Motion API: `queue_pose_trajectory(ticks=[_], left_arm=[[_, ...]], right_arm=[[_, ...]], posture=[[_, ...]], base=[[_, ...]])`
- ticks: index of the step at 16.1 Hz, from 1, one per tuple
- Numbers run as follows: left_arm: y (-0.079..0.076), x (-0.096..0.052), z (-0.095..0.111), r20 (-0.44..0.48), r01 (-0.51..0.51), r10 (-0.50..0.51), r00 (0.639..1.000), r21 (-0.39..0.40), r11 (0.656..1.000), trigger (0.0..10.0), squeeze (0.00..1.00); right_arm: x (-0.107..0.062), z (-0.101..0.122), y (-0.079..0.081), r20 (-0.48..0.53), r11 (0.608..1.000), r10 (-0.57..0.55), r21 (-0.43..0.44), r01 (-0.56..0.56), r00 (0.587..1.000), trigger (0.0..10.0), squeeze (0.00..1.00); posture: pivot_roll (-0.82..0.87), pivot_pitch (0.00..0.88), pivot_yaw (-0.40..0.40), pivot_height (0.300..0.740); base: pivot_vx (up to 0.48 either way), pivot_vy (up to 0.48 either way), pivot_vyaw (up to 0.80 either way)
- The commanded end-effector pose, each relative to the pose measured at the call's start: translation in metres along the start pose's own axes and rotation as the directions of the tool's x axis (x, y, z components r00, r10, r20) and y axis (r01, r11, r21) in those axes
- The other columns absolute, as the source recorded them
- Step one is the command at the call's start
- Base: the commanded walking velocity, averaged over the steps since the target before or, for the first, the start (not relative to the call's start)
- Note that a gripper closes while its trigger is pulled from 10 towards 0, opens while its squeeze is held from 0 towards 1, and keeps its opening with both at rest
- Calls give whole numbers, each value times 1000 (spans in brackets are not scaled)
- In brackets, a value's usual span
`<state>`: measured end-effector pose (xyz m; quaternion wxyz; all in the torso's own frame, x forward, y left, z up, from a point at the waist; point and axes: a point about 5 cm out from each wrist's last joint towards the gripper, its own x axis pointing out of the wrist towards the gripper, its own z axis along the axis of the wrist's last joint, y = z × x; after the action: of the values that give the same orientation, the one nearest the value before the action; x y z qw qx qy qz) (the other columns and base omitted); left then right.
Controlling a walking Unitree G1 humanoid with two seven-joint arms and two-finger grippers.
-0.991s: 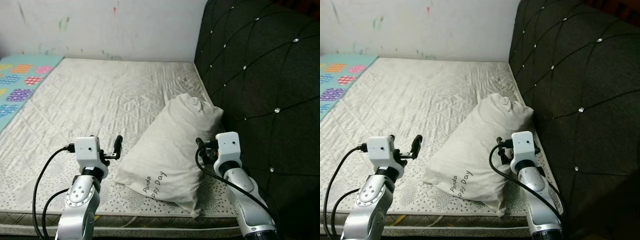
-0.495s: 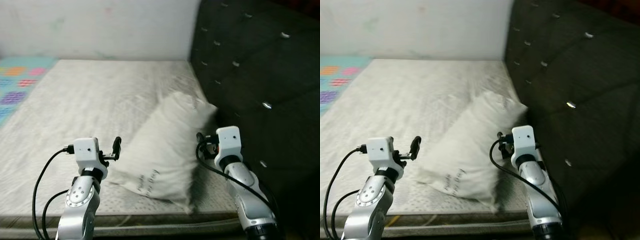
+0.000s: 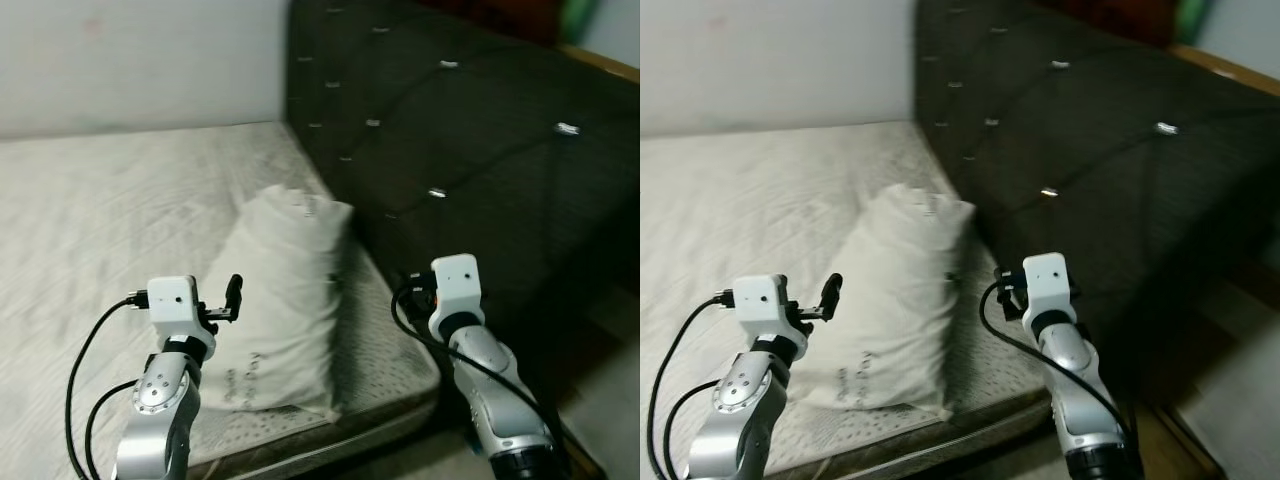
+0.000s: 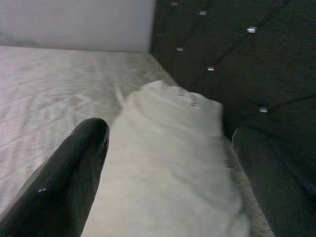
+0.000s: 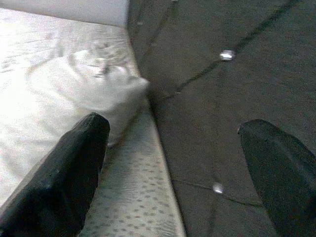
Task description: Clean up the room
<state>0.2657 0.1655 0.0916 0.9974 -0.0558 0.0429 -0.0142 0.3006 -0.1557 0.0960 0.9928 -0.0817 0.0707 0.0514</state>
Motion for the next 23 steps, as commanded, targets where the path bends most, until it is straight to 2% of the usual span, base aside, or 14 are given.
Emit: queue_pose_trajectory(ticks=[1, 18, 23], left_arm=[[-2, 0, 0, -2, 7, -7, 1000, -6, 1000, 10000, 0], [-3, 0, -1, -6, -10, 10, 1000, -28, 1000, 10000, 0], [-2, 1, -1, -6, -12, 12, 1000, -45, 999, 10000, 0]], right_arm=[[3, 3, -2, 8, 1000, 0, 1, 0, 1000, 10000, 0], [4, 3, 3, 1, 999, 51, -10, -51, 999, 10000, 0], [4, 2, 2, -1, 998, 54, -18, -54, 999, 10000, 0]], posture=[[-161, 0, -43, 740], [-166, 0, -52, 740], [-167, 0, -52, 740]], base=[[0, 0, 0], [0, 0, 0], [0, 457, 0]])
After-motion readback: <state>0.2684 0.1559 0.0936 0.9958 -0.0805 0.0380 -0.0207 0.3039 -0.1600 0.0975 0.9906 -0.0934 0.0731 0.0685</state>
